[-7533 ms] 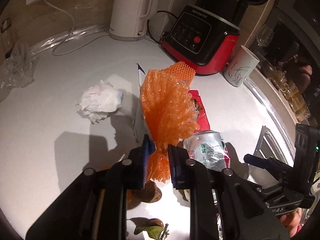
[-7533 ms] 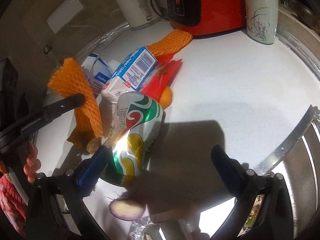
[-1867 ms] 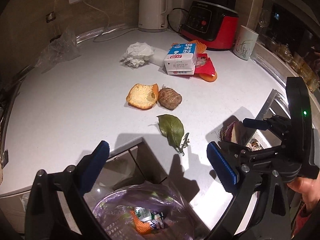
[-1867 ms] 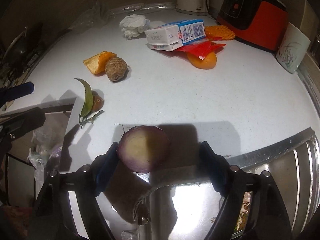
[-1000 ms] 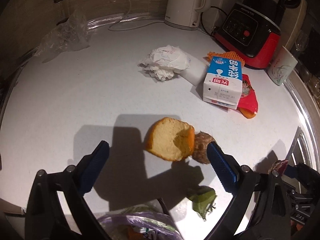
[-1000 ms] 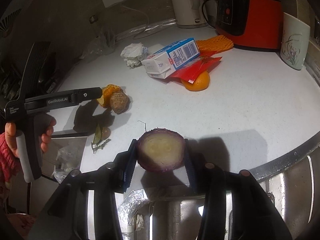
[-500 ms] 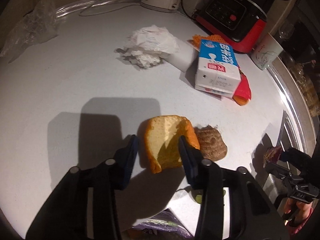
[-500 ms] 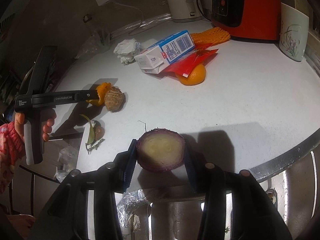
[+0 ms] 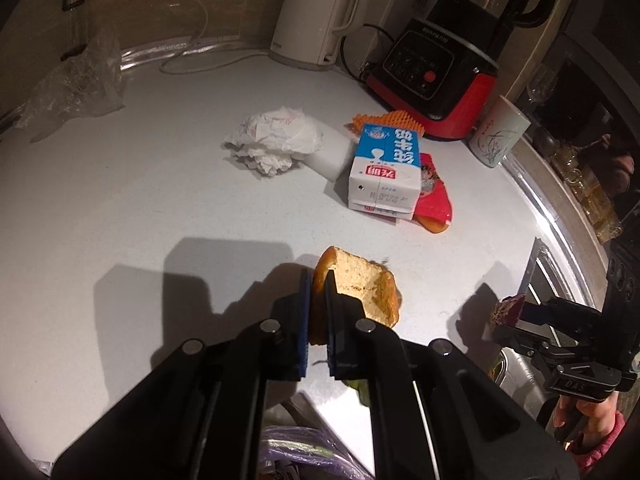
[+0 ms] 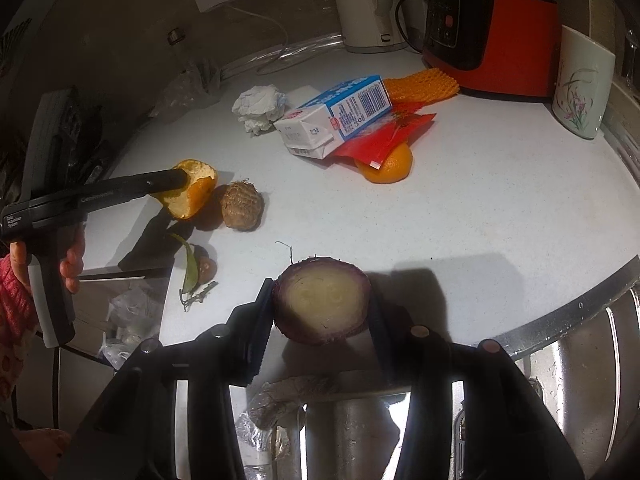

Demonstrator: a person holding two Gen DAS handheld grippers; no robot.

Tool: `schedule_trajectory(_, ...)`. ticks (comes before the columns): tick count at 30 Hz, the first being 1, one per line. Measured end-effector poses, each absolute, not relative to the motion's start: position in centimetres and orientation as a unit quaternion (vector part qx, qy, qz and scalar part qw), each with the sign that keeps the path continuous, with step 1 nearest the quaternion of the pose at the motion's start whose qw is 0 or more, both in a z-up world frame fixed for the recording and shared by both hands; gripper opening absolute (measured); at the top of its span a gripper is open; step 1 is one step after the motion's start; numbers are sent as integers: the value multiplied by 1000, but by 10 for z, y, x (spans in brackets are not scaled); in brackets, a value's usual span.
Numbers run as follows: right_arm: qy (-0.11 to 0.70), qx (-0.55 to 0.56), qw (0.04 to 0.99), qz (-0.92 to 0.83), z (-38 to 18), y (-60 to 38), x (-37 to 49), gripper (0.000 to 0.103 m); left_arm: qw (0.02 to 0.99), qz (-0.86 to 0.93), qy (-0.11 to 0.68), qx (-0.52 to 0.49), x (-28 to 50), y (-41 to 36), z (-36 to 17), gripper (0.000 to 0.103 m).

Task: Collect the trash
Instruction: 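Release the bread crust into the bin with the left tool while the right tool releases the onion slice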

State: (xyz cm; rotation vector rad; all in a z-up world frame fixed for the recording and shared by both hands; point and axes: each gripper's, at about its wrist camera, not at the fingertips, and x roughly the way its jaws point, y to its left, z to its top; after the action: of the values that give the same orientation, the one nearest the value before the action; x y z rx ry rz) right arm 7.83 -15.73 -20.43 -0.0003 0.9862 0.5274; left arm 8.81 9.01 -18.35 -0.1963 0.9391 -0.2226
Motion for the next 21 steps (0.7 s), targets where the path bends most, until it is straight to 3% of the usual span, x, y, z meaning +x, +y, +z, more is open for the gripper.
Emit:
schedule_trajectory(9,451,-16,858,246,-167,-116,21,45,900,-120,415,-66,-13,103,-145,6)
schedule_trajectory(21,455,-12,863,218,-151,-69,-76,45,864,-145,480,-48,-114,119,-217,6)
